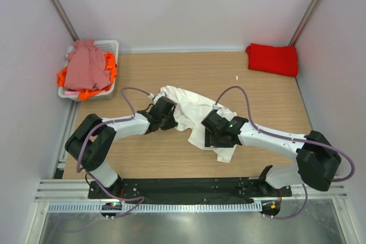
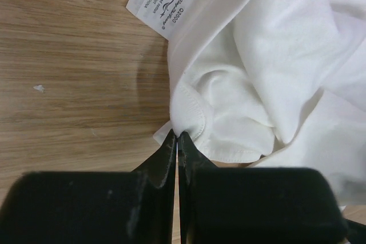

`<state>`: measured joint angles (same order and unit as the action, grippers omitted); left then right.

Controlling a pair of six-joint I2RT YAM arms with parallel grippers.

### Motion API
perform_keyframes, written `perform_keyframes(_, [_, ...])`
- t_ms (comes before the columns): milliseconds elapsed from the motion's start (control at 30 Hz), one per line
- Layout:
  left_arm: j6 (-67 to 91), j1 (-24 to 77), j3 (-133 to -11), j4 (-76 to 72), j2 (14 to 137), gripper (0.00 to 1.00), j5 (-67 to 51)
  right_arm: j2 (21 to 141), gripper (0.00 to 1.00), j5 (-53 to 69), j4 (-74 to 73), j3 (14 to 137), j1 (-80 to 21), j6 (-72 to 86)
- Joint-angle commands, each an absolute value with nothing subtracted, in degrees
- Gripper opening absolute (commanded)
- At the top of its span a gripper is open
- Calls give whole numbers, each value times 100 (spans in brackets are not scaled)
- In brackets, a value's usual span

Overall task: Fold and stack the t-shirts
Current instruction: Flatten the tshirt out

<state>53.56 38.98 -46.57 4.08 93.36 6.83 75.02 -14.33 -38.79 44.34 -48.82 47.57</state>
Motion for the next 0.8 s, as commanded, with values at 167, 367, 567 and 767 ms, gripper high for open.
perform_keyframes(167, [5344,3754,-4334,-307,9176,0,361,8594,69,-2144,-3946,6107,-5906,4922])
perform_keyframes(367, [5467,3472,-4078,-755,9176,0,-122,9473,69,-2110,-3736,6627,-6021,4624])
perform_keyframes(567, [5493,3419,-3999,-896,9176,0,-246,10203,66,-2135,-3489,6969,-6021,4333])
perform_keyframes(767, [5502,3401,-3973,-949,9176,0,-272,10529,50,-2276,-3498,7128,-6021,4228])
